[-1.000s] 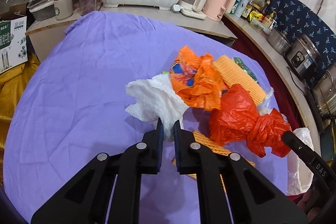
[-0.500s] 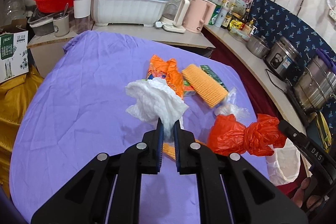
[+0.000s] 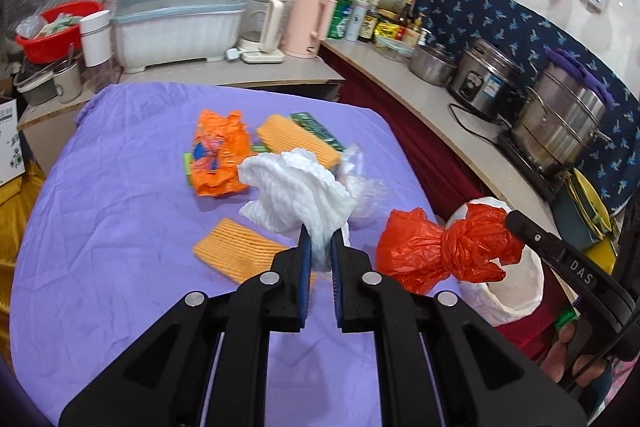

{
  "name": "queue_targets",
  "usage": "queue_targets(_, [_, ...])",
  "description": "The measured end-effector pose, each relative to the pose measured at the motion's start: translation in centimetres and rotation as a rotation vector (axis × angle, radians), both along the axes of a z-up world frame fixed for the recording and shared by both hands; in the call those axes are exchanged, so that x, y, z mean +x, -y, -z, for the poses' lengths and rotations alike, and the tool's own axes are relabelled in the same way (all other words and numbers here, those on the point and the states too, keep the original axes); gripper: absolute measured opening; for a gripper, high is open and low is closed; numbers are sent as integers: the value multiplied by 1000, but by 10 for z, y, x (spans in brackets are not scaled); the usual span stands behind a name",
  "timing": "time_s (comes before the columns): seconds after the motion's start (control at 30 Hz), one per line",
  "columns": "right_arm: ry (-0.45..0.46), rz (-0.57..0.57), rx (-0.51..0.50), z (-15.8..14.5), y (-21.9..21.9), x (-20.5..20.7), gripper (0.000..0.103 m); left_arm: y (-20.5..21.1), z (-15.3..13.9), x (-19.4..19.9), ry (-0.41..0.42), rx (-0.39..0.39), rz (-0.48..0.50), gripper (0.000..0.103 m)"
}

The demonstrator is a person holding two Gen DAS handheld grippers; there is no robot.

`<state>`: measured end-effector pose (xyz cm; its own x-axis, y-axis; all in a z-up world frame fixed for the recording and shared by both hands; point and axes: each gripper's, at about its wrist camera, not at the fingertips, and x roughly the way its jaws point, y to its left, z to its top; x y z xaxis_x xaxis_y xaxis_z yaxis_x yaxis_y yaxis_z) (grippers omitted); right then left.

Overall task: Collect trash
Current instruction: 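Lift the tissue and red bag and carry them toward the white bin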

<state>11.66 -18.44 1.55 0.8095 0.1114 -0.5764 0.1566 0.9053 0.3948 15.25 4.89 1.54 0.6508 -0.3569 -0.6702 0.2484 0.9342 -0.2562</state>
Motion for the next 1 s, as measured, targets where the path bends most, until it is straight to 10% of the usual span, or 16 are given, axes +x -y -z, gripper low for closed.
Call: queue_targets(1.0, [-28, 375, 34, 32, 199, -68, 6, 252, 15, -29, -28, 73, 481, 9])
